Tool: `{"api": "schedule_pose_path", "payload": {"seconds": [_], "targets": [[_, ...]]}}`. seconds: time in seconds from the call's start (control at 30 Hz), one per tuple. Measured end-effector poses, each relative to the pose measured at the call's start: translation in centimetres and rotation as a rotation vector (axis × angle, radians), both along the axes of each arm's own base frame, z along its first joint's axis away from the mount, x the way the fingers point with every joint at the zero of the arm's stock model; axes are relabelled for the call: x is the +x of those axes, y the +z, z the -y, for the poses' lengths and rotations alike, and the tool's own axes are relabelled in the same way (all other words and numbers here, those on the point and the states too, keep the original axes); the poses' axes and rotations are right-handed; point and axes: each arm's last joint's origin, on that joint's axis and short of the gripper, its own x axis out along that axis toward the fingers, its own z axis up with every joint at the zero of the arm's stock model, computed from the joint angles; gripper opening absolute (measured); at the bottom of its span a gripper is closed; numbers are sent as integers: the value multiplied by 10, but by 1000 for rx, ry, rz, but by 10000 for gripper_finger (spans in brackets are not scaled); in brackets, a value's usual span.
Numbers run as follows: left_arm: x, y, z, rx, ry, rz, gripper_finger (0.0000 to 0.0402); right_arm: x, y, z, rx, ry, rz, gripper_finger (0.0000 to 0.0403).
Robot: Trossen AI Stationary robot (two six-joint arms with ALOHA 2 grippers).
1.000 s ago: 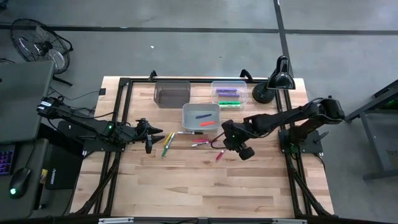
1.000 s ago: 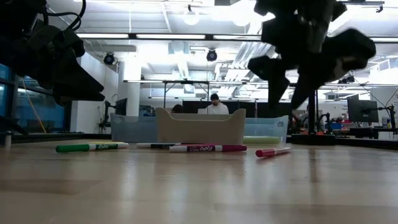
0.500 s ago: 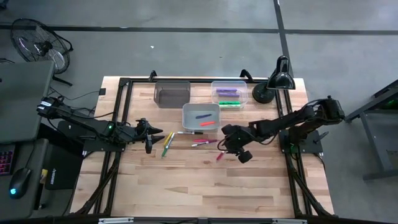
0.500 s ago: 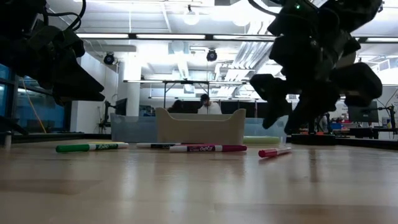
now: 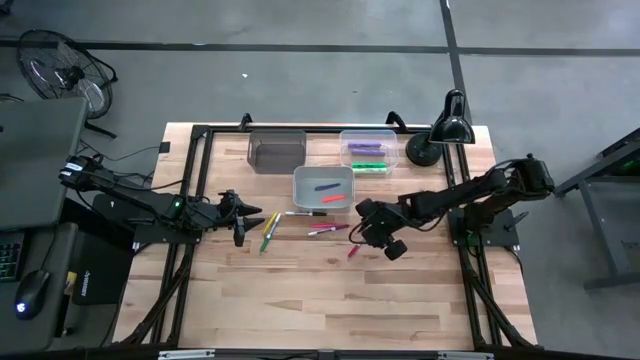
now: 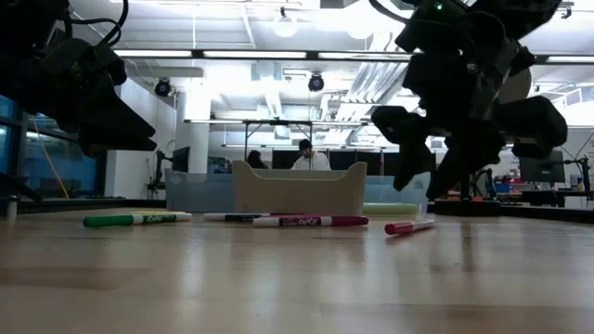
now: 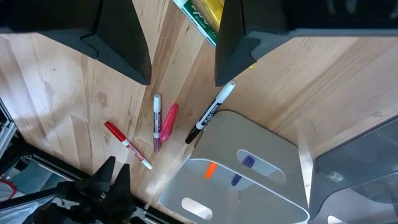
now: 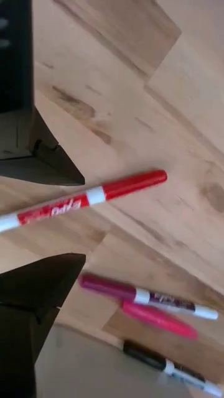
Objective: Pick & Place Markers
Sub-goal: Put the red marker into the black bin
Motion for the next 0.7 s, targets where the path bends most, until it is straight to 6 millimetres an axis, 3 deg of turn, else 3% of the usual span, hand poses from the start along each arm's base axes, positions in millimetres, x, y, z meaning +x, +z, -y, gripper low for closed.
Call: {"api": "schedule_pose_path", "payload": {"seconds": [0.23, 0.47, 0.7], "targets": [[0, 0, 0, 0, 0, 0, 175, 6, 8, 1, -29, 12, -44, 177], [0, 0, 0, 3, 0, -5, 175, 19, -18, -4, -75, 43, -251, 177], [0, -1, 0, 4, 0, -11, 175, 40, -20, -9, -74, 66, -315, 177]]}}
